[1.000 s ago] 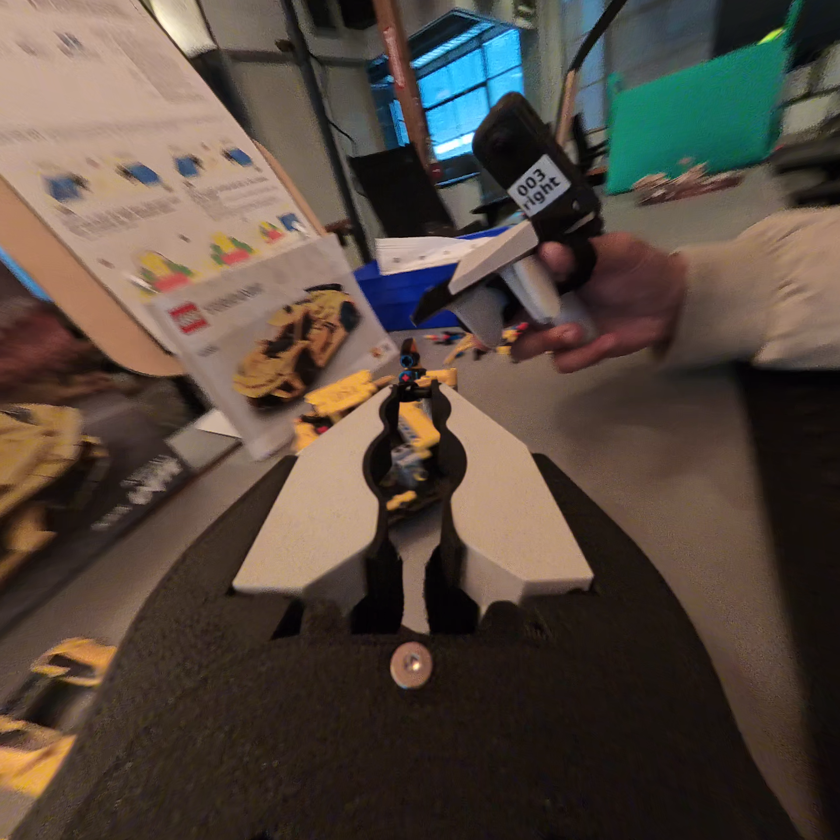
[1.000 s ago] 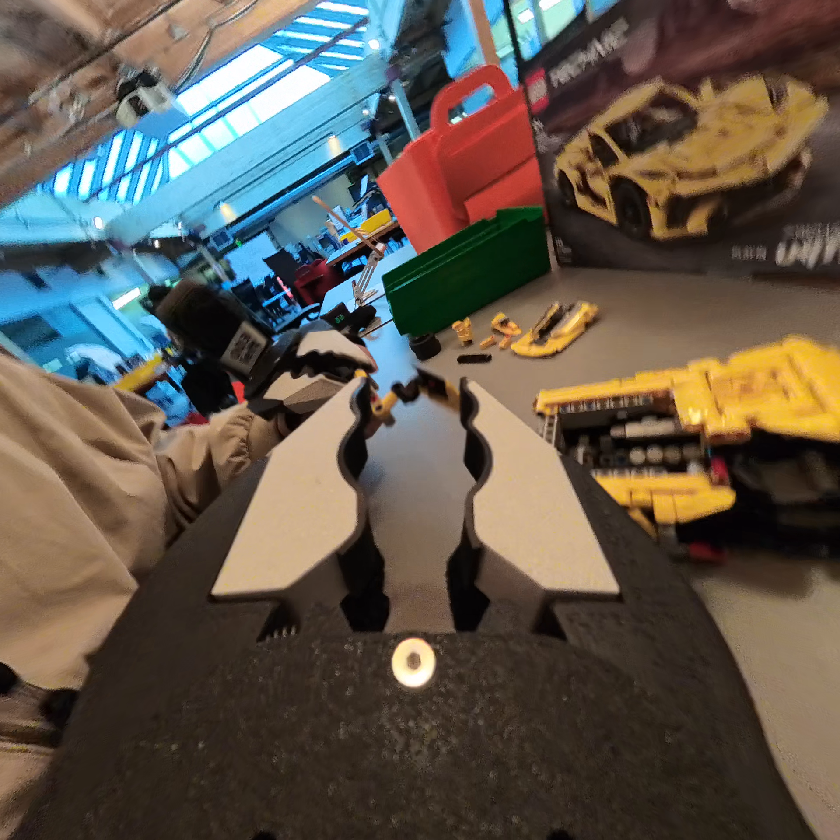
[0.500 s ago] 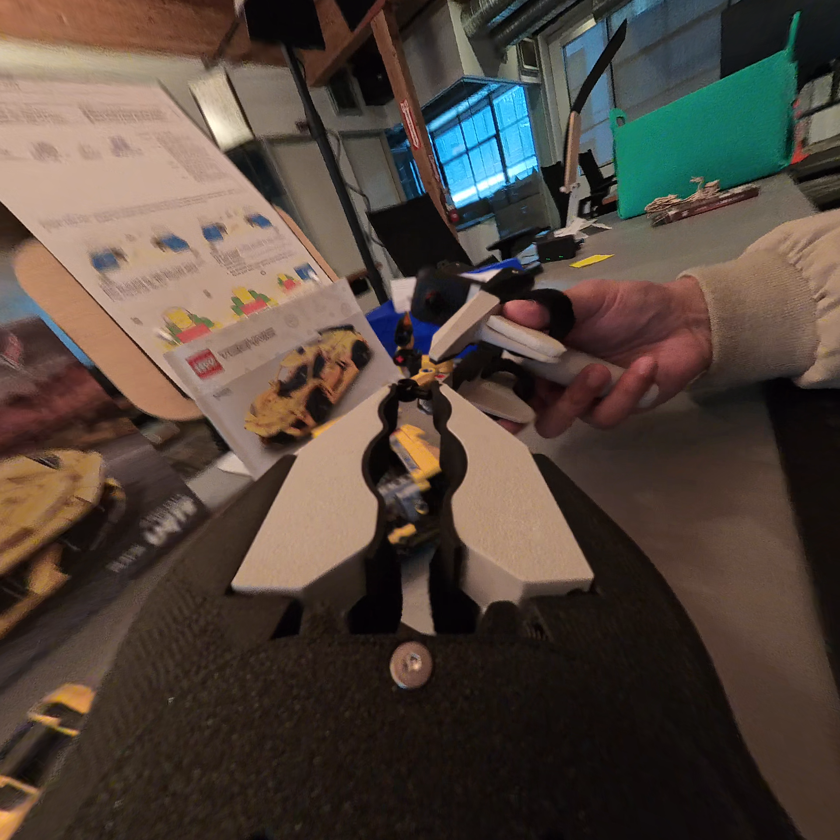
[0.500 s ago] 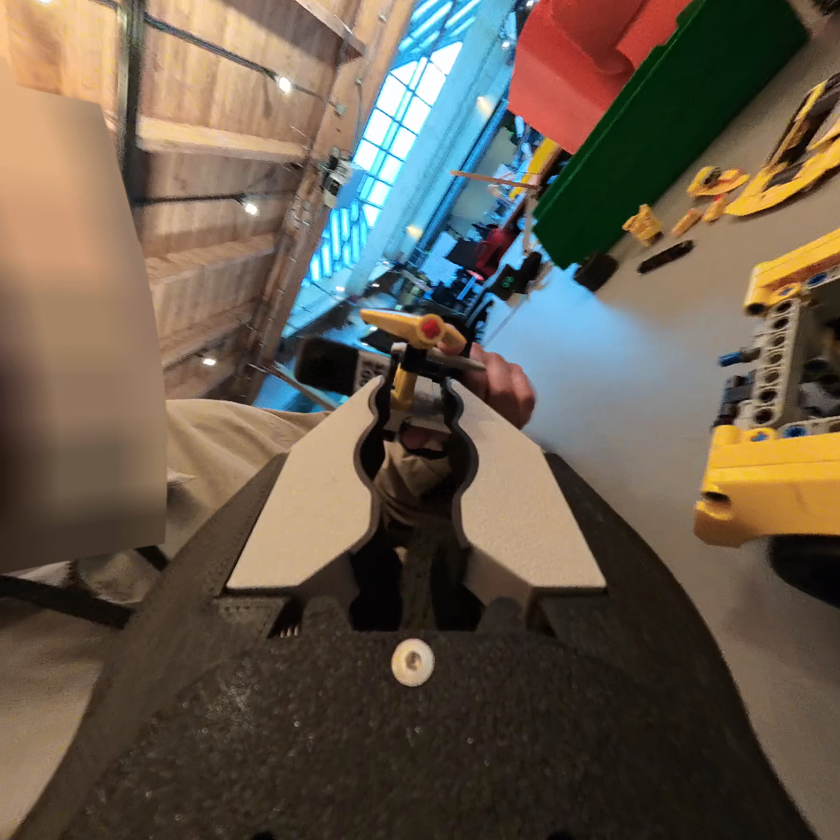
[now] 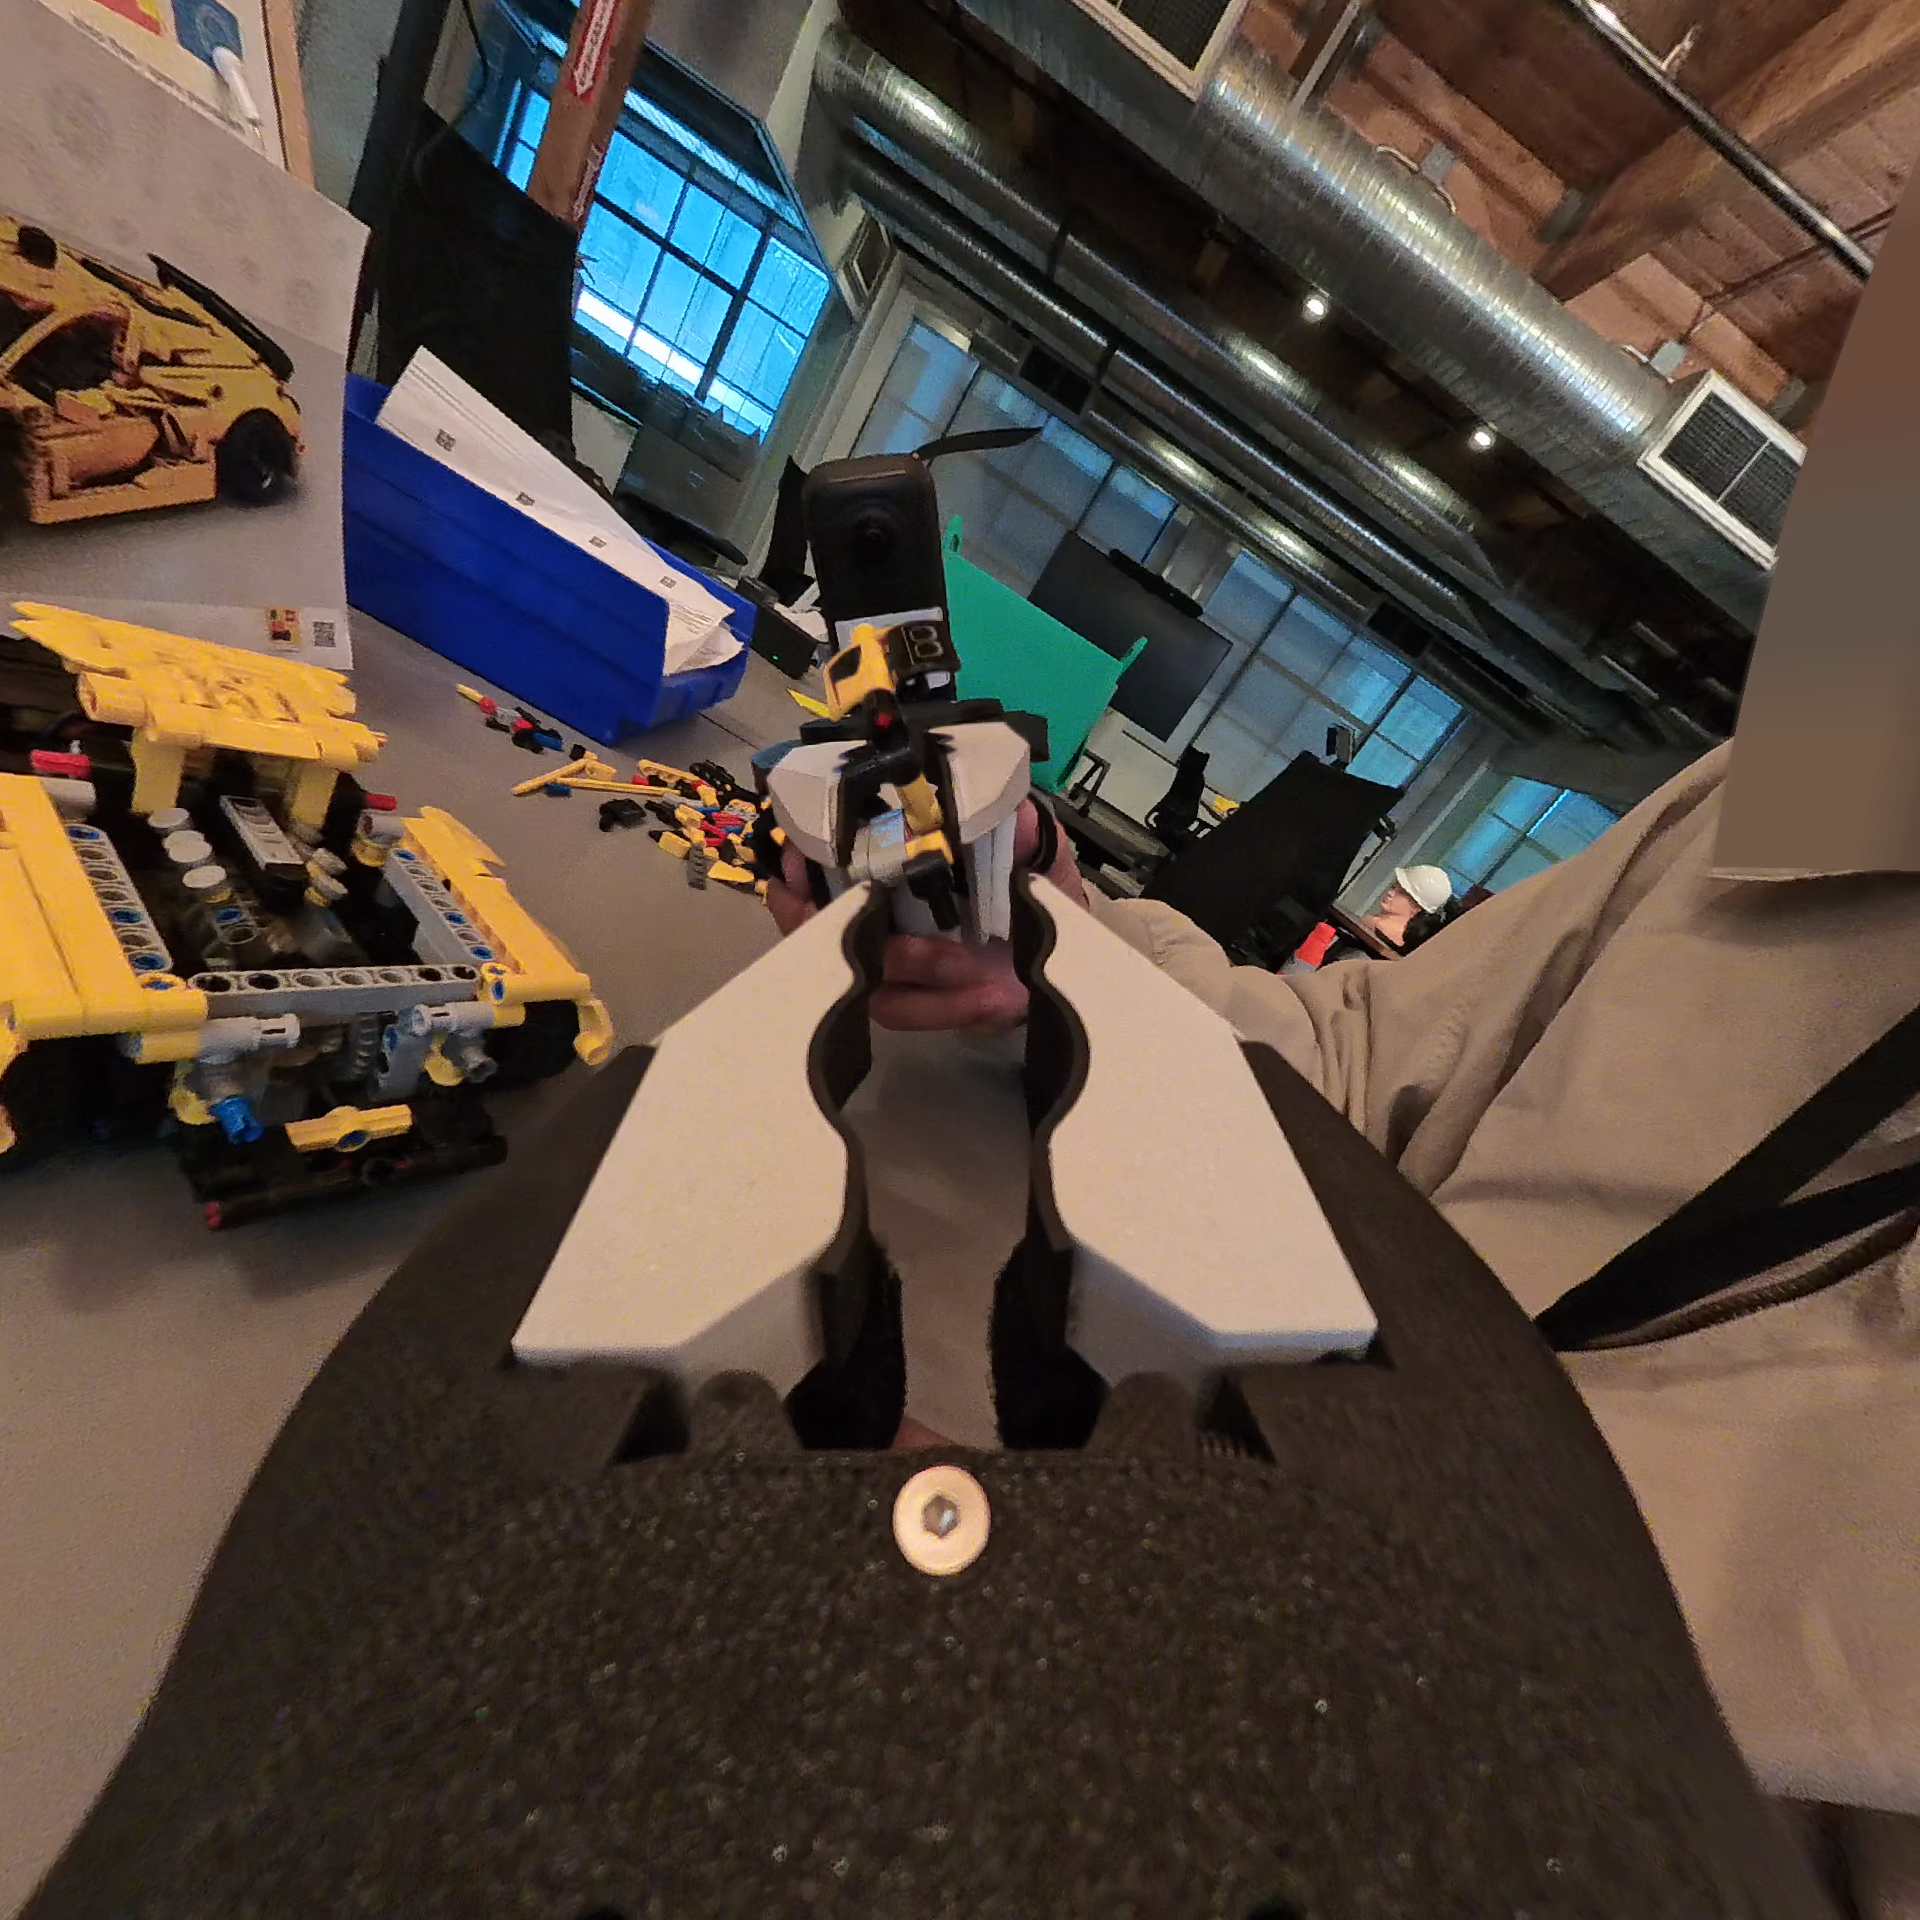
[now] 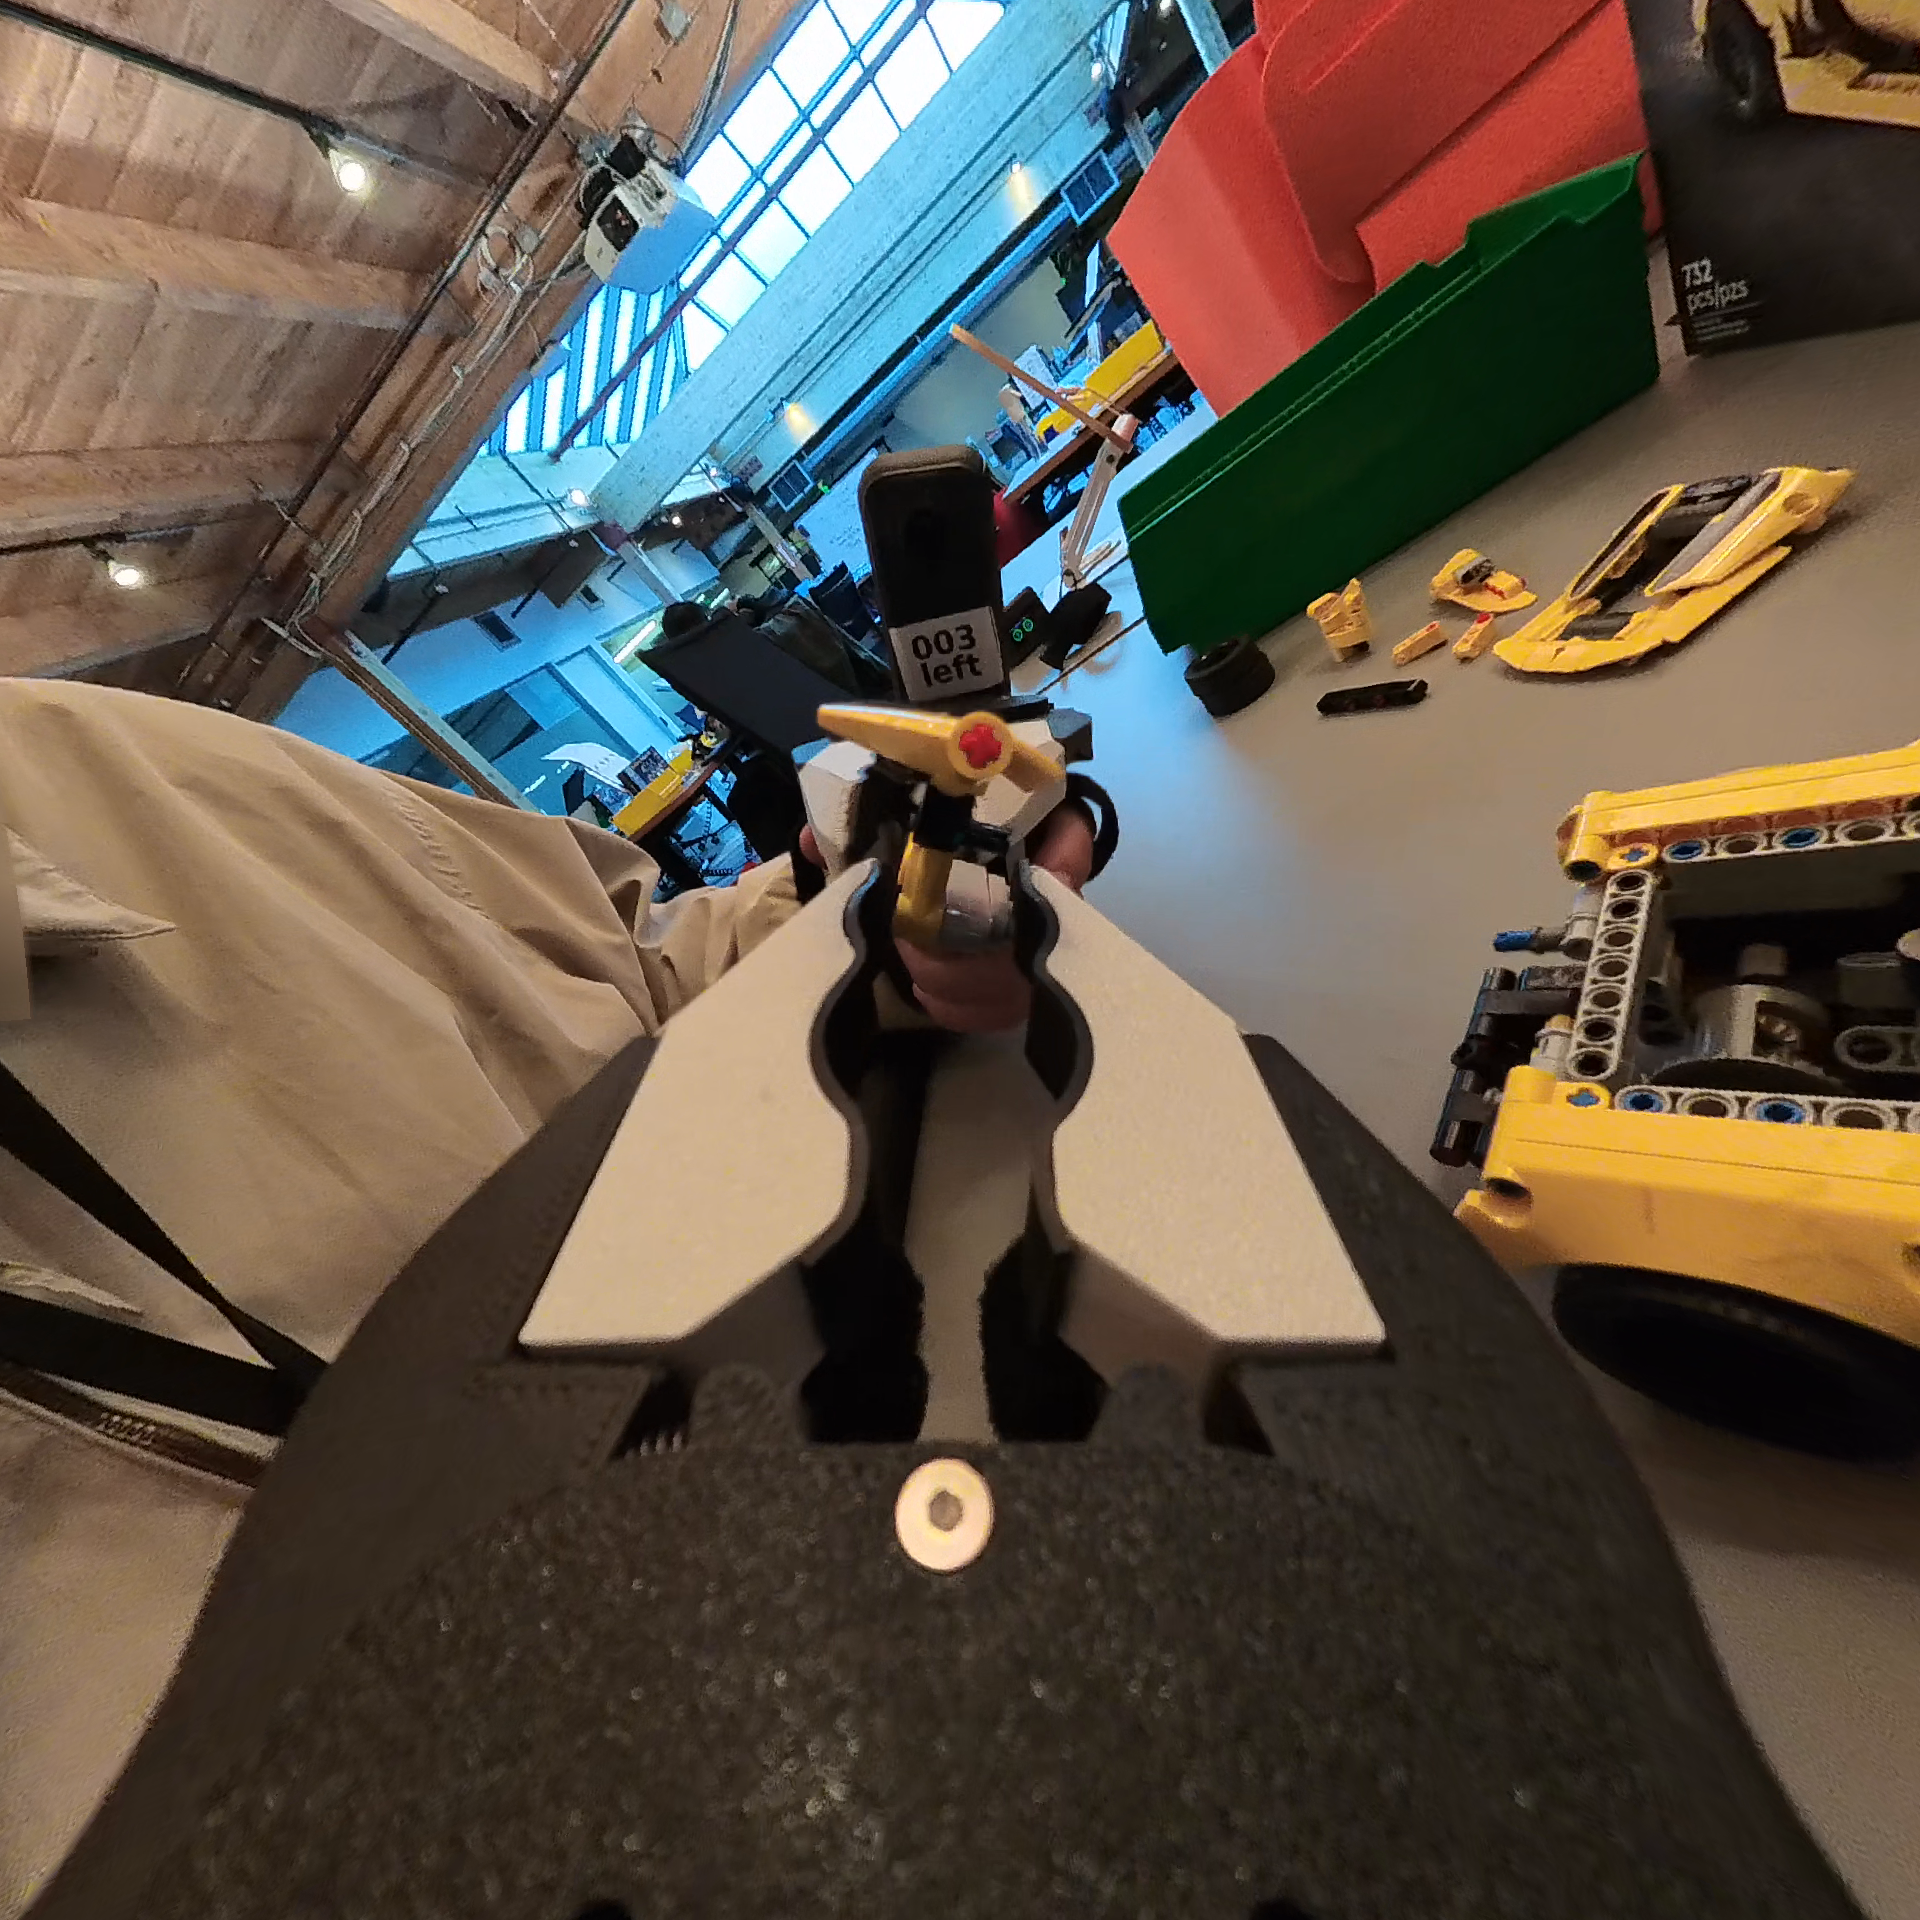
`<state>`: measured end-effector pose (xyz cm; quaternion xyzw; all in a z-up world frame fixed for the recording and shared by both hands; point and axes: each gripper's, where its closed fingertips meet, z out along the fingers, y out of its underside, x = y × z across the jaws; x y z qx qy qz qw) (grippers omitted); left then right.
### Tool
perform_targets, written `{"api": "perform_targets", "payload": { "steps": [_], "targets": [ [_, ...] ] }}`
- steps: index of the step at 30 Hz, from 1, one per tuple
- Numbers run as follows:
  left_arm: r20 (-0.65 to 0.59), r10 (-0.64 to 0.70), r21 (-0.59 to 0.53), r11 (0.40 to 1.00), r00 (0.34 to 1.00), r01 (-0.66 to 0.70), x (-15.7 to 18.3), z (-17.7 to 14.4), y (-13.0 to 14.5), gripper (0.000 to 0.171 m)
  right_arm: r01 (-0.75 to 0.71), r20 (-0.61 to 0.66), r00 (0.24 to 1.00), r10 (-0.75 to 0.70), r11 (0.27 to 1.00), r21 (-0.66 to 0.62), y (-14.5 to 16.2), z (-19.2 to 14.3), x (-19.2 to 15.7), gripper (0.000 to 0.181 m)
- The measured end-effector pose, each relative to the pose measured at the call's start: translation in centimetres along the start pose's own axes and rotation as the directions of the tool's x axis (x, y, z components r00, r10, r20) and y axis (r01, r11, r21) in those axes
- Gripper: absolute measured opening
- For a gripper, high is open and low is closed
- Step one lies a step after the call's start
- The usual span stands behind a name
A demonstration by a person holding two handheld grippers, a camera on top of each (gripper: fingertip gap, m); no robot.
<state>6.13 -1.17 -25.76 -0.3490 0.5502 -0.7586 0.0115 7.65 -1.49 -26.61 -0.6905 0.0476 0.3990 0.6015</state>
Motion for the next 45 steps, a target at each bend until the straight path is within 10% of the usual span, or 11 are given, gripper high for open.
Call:
{"api": "perform_targets", "payload": {
  "steps": [16,21,27,35,38,45],
  "targets": [
    [0.036,0.119,-0.122,0.986,0.992,-0.113,-0.7,-0.5,1.2,0.005,0.075,-0.037,0.996,-0.08,0.991,-0.109,1.3,-0.1,0.3,0.02],
    [0.145,0.123,0.135,0.981,0.982,-0.142,-1.9,-5.9,-4.8,0.004,0.052,-0.094,0.995,-0.04,0.99,0.131,-3.5,-8.0,0.9,0.02],
    [0.181,0.276,-0.533,0.834,0.944,-0.142,-5.4,-1.4,8.3,0.006,0.062,-0.055,0.997,-0.058,0.995,0.072,-3.0,-5.2,0.1,0.02],
    [0.207,0.476,-0.643,0.725,0.855,-0.248,-7.0,-1.9,9.8,0.019,-0.057,-0.157,0.986,0.062,0.998,0.04,-0.8,-3.8,3.5,0.021],
    [0.229,0.53,-0.612,0.731,0.817,-0.302,-6.8,-1.3,8.7,0.031,0.022,-0.201,0.979,-0.026,1.0,-0.023,0.0,-3.0,3.8,0.021],
    [0.089,0.204,-0.179,0.966,0.975,-0.186,-0.7,0.6,2.2,0.032,0.316,-0.161,0.928,-0.336,0.938,-0.14,1.2,-0.7,1.8,0.021]
  ]
}}
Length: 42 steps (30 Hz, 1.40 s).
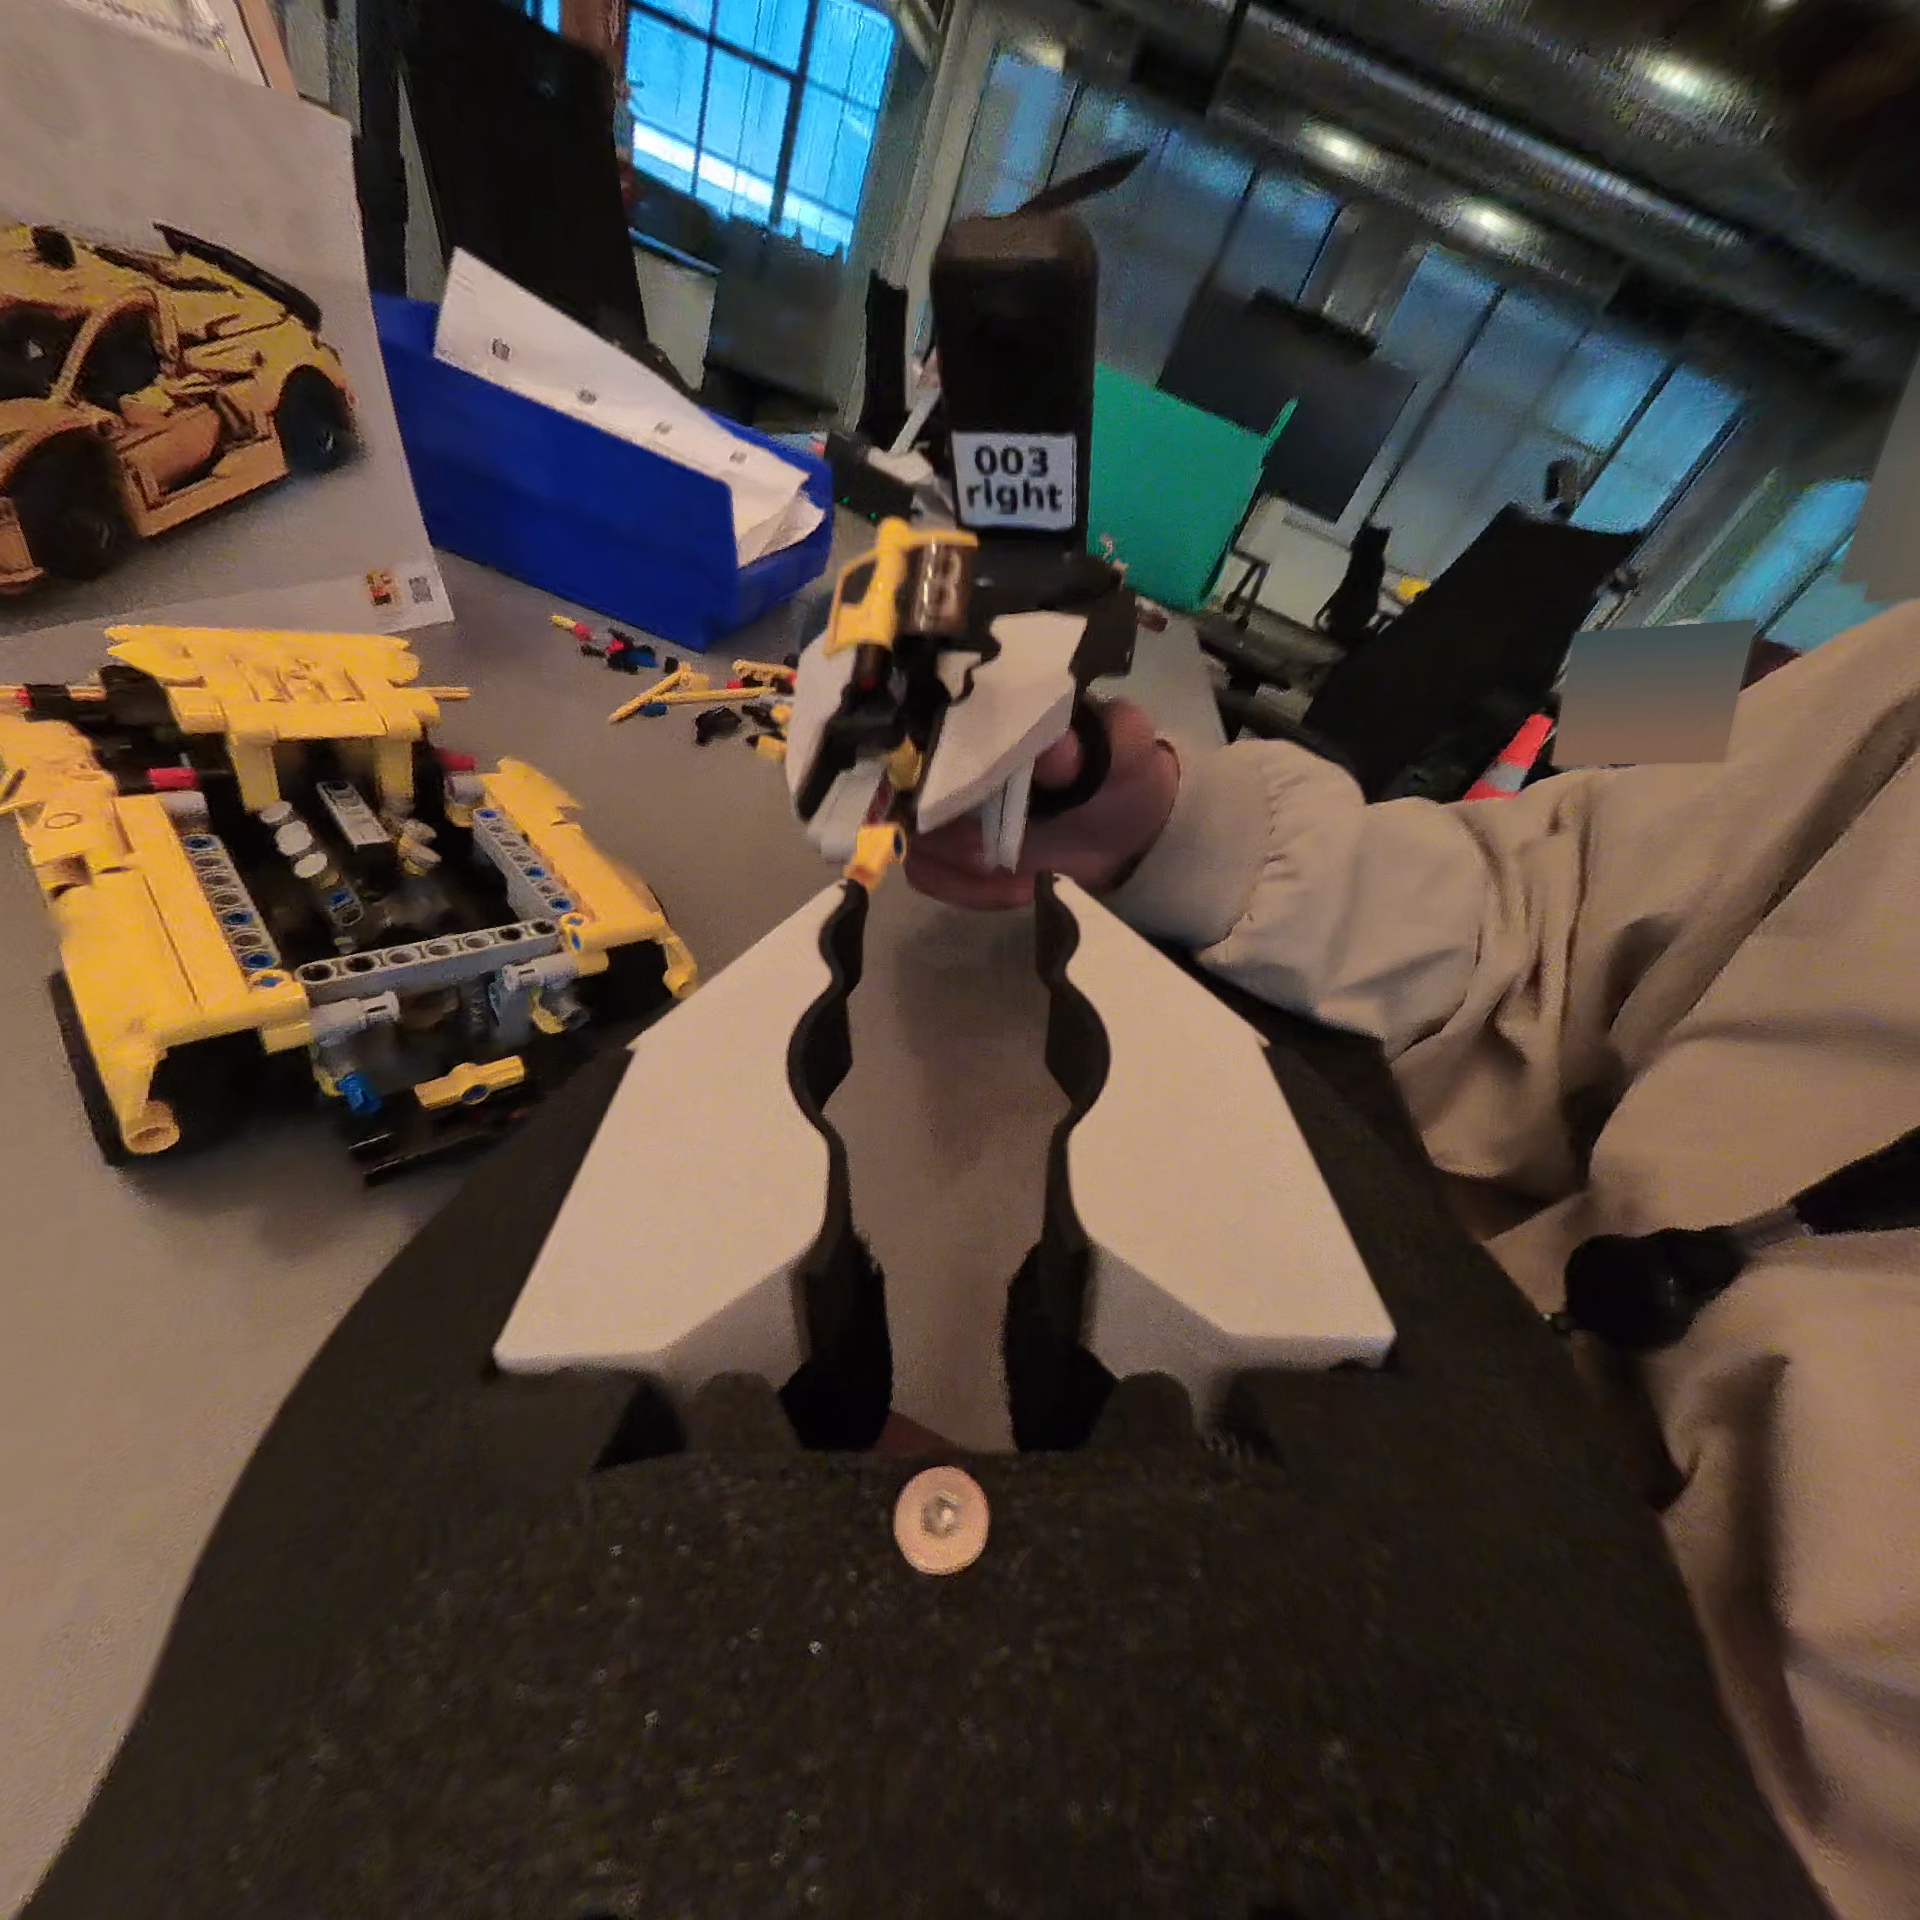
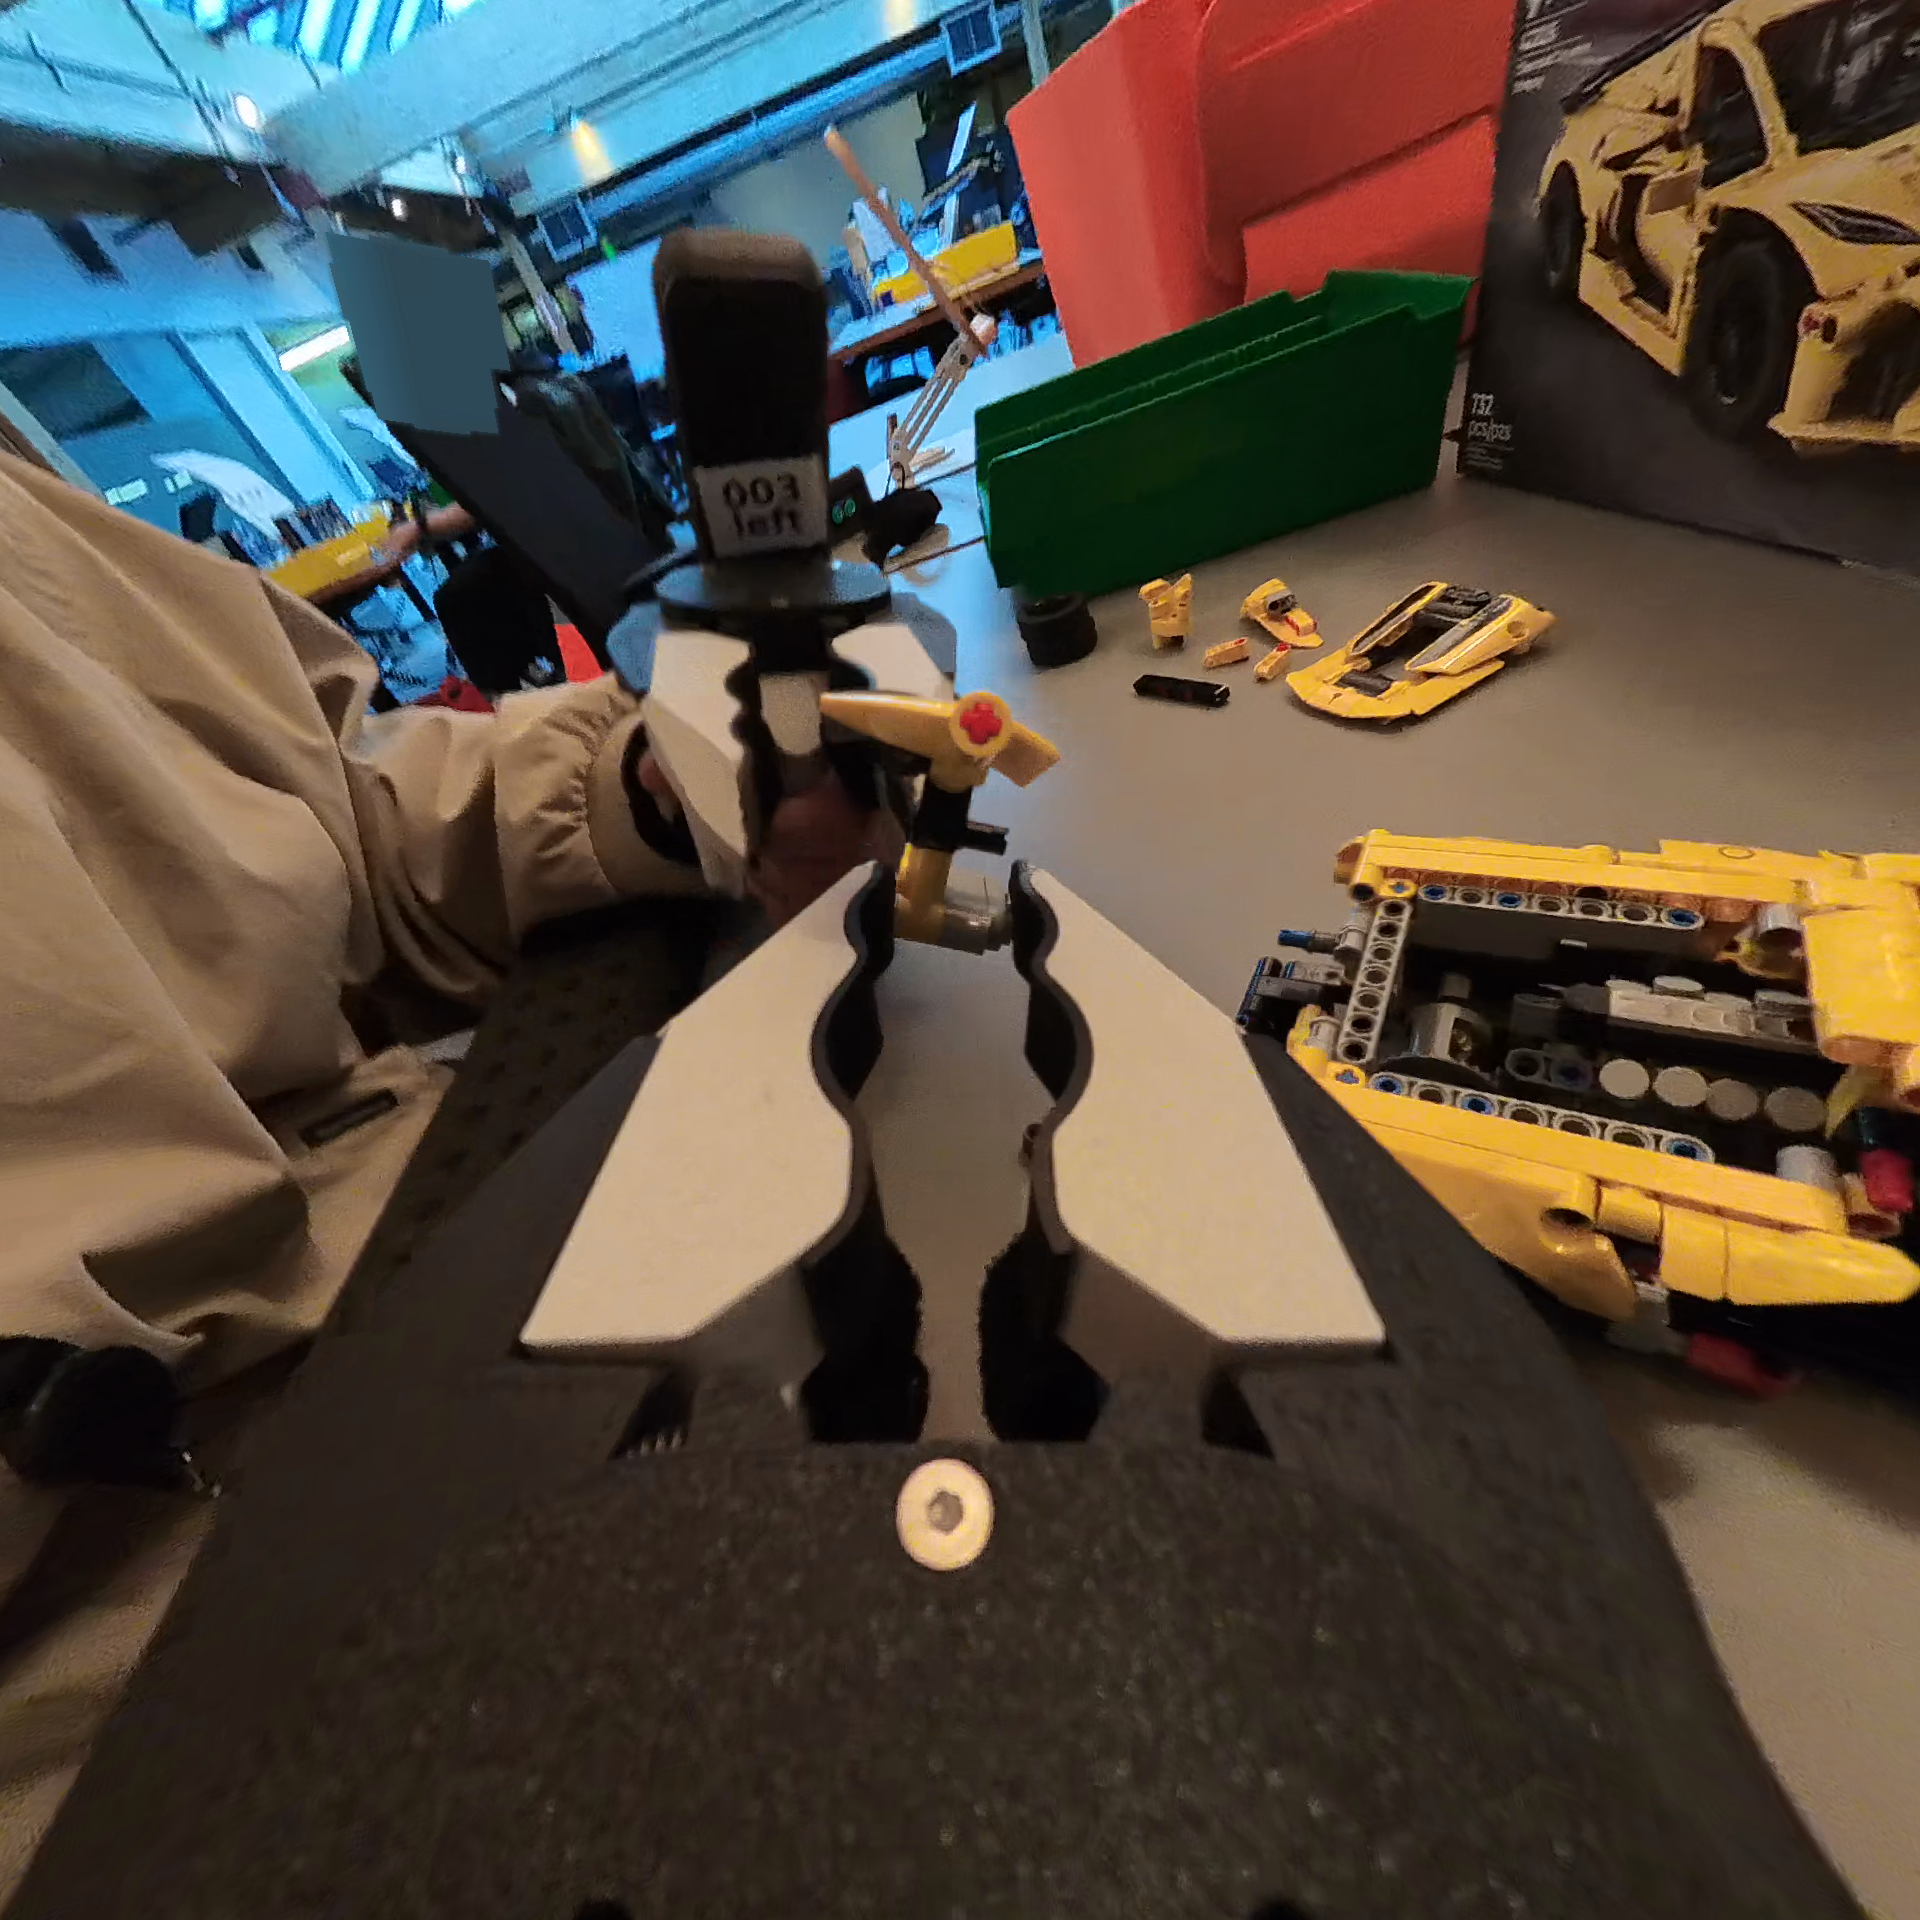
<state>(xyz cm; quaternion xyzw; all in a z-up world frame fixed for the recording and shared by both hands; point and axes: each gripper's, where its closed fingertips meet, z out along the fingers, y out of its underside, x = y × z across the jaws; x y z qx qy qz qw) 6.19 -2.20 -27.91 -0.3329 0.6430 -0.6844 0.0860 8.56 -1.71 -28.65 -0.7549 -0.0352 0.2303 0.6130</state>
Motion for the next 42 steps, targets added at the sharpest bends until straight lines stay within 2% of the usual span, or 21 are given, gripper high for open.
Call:
{"api": "perform_targets", "payload": {
  "steps": [5,11,13,17,19,21,25,30,34,38,40,42],
  "targets": [
    [0.039,0.013,-0.022,1.0,0.999,-0.012,-0.5,-0.1,0.4,0.017,0.028,0.032,0.999,-0.028,0.999,-0.016,0.3,0.3,-0.8,0.021],
    [0.04,0.03,-0.051,0.998,0.999,-0.028,-0.5,0.3,0.9,0.018,0.046,0.047,0.998,-0.047,0.999,0.023,-0.3,0.6,-1.4,0.021],
    [0.041,0.033,-0.033,0.999,0.999,-0.032,-0.4,0.3,0.6,0.007,0.034,0.049,0.998,-0.033,0.999,-0.003,0.1,0.7,-1.3,0.021],
    [0.06,0.035,-0.045,0.998,0.998,-0.033,-0.9,0.2,0.9,0.009,0.069,0.016,0.998,-0.068,0.996,-0.052,0.9,0.9,-1.0,0.021],
    [0.061,0.034,-0.044,0.999,0.998,-0.032,-0.9,0.2,0.9,0.022,0.069,0.008,0.998,-0.068,0.996,-0.065,1.0,0.9,-0.8,0.021],
    [0.046,0.021,-0.045,0.999,0.999,-0.019,-0.8,0.2,0.9,0.024,0.083,0.003,0.996,-0.084,0.992,-0.097,1.6,1.1,-0.8,0.021],
    [0.047,0.017,-0.071,0.997,0.999,-0.013,-1.0,0.2,1.3,0.011,0.071,0.008,0.997,-0.07,0.993,-0.091,1.5,1.1,-0.9,0.021],
    [0.043,0.014,-0.075,0.997,0.999,-0.011,-1.0,0.2,1.4,0.013,0.07,0.005,0.998,-0.07,0.994,-0.088,1.4,1.0,-0.9,0.021],
    [0.052,0.031,-0.092,0.995,0.998,-0.027,-1.1,0.3,1.8,0.008,0.066,-0.005,0.998,-0.066,0.993,-0.098,1.6,1.1,-0.7,0.021],
    [0.08,0.11,-0.146,0.984,0.991,-0.098,-1.4,0.2,2.4,0.003,0.085,-0.1,0.99,-0.102,0.984,-0.158,2.5,1.2,0.7,0.014],
    [0.104,0.161,-0.165,0.976,0.981,-0.143,-1.6,0.2,2.6,0.003,0.042,-0.1,0.993,-0.058,0.987,-0.154,2.5,1.4,0.9,0.014],
    [0.074,0.165,-0.154,0.976,0.983,-0.152,-1.0,0.2,2.4,0.003,0.004,-0.09,0.996,-0.016,0.991,-0.132,2.4,1.4,0.8,0.013]
  ]
}}
